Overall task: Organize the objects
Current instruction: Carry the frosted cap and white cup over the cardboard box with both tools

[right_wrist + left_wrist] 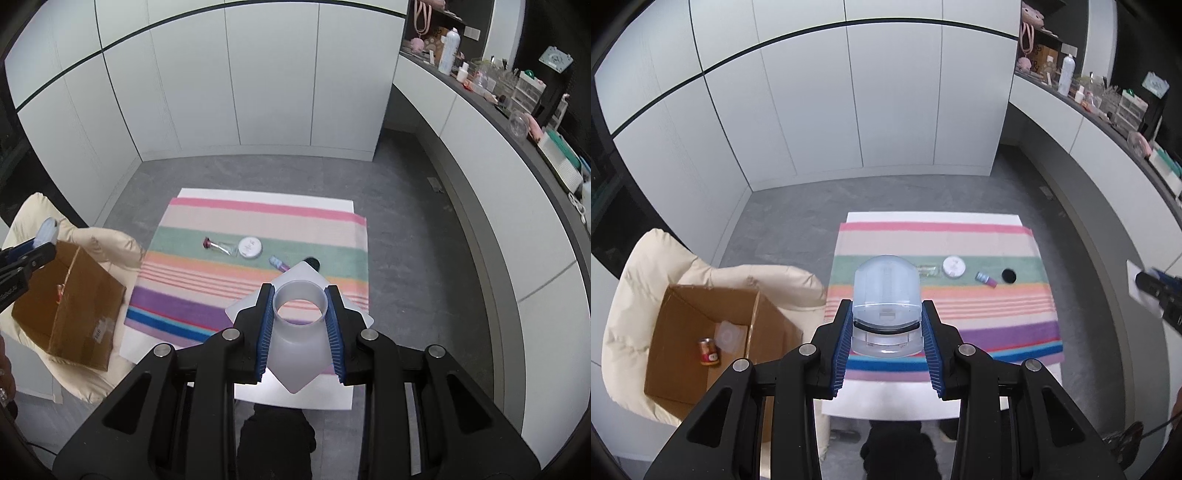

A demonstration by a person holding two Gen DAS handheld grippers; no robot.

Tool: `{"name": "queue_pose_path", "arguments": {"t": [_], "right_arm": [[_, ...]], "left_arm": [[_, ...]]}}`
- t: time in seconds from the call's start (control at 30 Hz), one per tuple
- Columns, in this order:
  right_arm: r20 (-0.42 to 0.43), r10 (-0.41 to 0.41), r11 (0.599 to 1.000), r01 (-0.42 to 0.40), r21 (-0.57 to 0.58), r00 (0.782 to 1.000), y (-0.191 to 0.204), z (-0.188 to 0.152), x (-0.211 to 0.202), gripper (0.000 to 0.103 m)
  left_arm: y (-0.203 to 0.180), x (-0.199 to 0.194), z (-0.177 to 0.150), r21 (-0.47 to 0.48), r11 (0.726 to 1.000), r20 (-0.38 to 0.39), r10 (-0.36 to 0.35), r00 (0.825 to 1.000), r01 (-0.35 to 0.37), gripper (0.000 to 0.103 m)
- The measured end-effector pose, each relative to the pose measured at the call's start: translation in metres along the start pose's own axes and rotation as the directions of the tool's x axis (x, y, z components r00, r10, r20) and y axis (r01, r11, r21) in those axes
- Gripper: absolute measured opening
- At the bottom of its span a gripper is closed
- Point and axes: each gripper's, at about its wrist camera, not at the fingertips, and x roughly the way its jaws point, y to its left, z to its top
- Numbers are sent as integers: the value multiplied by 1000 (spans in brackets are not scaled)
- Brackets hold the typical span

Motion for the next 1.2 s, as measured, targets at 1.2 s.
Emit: {"name": "queue_pose_path", "arguments": {"t": [1.2], "right_arm": [[-75, -34, 999, 32, -22, 997, -24, -195, -53, 28]], "left_arm": [[20, -50, -165, 11, 999, -24, 35, 999, -35, 36]]}}
